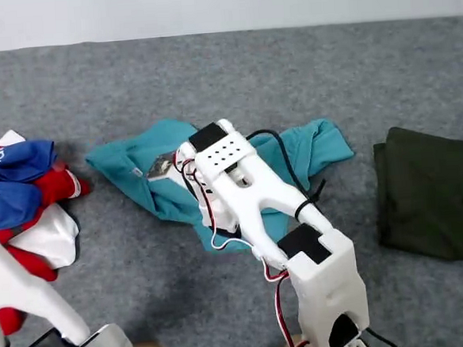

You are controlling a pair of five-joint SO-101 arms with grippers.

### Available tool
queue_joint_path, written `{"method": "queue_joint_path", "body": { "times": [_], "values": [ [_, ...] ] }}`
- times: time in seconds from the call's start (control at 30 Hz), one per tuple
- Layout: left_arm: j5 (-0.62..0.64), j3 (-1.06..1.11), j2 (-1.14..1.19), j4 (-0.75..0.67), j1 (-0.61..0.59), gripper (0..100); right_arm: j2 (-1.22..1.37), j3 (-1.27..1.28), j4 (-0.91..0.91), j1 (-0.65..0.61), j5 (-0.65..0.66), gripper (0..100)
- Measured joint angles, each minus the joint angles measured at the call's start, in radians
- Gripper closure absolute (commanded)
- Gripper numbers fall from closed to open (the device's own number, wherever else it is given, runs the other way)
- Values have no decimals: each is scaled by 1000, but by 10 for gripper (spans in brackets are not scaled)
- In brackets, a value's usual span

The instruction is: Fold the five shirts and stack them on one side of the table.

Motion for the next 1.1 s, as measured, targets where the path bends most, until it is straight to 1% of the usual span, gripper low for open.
{"method": "queue_joint_path", "body": {
  "times": [0.1, 0.43, 0.6, 0.83, 0.97, 1.03, 1.1],
  "values": [
    [0, 0, 0, 0, 17, 834, -32, 34, 0, 2, -37, 745],
    [0, 0, 0, 0, 20, 834, -163, 298, 0, 2, -38, 744],
    [0, 0, 0, 0, 20, 834, -163, 345, -12, 2, -58, 744],
    [0, 38, 0, 0, 20, 834, -40, 350, -124, 2, -104, 745],
    [0, 68, 0, -8, 20, 834, 29, 330, -124, -2, -110, 746],
    [0, 74, 0, -15, 18, 834, 64, 327, -124, -2, -112, 780],
    [0, 74, 0, -21, 18, 834, 74, 322, -124, -3, -112, 863]
  ]
}}
